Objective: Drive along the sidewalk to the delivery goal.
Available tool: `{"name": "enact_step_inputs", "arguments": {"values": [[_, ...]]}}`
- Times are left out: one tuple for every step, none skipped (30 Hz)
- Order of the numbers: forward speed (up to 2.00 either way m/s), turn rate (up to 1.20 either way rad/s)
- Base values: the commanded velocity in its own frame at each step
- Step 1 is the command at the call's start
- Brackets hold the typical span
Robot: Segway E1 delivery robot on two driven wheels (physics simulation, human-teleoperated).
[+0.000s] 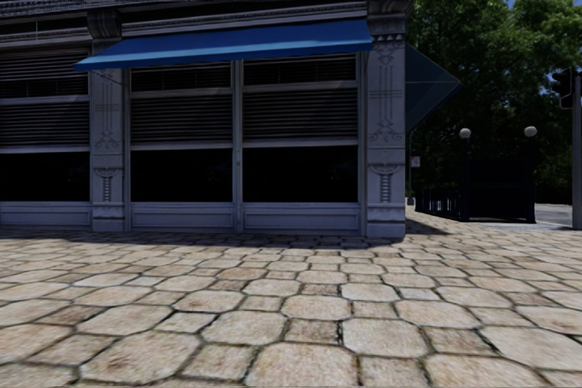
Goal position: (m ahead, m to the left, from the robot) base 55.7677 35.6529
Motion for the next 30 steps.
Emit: {"name": "enact_step_inputs", "arguments": {"values": [[1.54, 0.38], [1.54, 0.38], [1.54, 0.38], [1.54, 0.38], [1.54, 0.38], [1.54, 0.38], [1.54, 0.38], [1.54, 0.38], [1.54, 0.38], [1.54, 0.38], [1.54, 0.38], [1.54, 0.38], [1.54, 0.38], [1.54, 0.38], [1.54, 0.38], [1.54, 0.38], [1.54, 0.45], [1.54, 0.59], [1.54, 0.71], [1.54, 0.74], [1.54, 0.75], [1.54, 0.75], [1.54, 0.75], [1.54, 0.75], [1.54, 0.76], [1.54, 0.76], [1.54, 0.76], [1.54, 0.76], [1.54, 0.76], [1.54, 0.76]]}}
